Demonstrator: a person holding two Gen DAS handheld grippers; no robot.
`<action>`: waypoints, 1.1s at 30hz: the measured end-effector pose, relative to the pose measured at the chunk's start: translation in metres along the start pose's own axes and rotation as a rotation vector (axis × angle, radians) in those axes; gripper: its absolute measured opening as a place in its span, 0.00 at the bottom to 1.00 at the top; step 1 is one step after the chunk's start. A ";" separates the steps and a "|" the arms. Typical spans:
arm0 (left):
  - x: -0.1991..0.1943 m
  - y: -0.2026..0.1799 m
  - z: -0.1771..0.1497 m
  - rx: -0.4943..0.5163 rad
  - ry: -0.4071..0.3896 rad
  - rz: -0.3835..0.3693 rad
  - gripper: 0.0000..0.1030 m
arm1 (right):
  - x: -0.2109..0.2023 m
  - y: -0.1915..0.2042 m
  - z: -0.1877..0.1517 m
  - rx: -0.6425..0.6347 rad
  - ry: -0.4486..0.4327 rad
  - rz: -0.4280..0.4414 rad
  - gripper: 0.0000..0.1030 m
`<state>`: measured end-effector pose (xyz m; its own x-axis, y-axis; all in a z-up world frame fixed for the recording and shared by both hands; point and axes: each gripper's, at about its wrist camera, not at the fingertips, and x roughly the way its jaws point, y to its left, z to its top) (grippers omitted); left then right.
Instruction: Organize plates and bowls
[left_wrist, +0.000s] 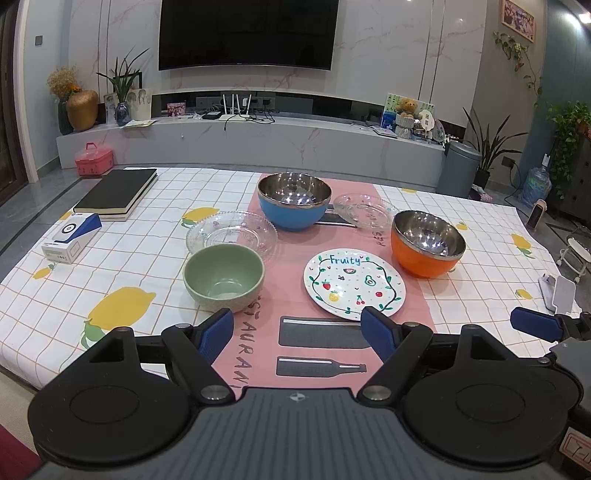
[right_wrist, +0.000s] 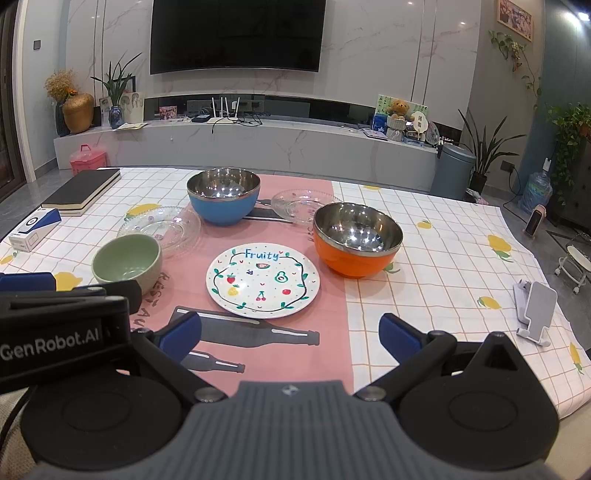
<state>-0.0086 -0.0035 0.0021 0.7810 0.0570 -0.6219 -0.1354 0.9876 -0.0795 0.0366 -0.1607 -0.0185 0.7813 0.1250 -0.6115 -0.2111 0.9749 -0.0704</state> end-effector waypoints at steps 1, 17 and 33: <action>0.001 0.000 -0.001 0.001 0.001 0.000 0.89 | 0.000 0.000 0.000 0.000 0.000 0.000 0.97; 0.004 -0.001 -0.002 0.007 0.009 0.004 0.89 | 0.003 0.001 -0.001 0.004 0.016 0.005 0.97; 0.004 0.000 -0.002 0.010 0.009 0.004 0.89 | 0.004 0.000 -0.001 0.008 0.026 0.005 0.97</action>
<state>-0.0064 -0.0039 -0.0021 0.7748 0.0594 -0.6294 -0.1320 0.9888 -0.0691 0.0397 -0.1606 -0.0216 0.7646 0.1255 -0.6322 -0.2107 0.9756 -0.0612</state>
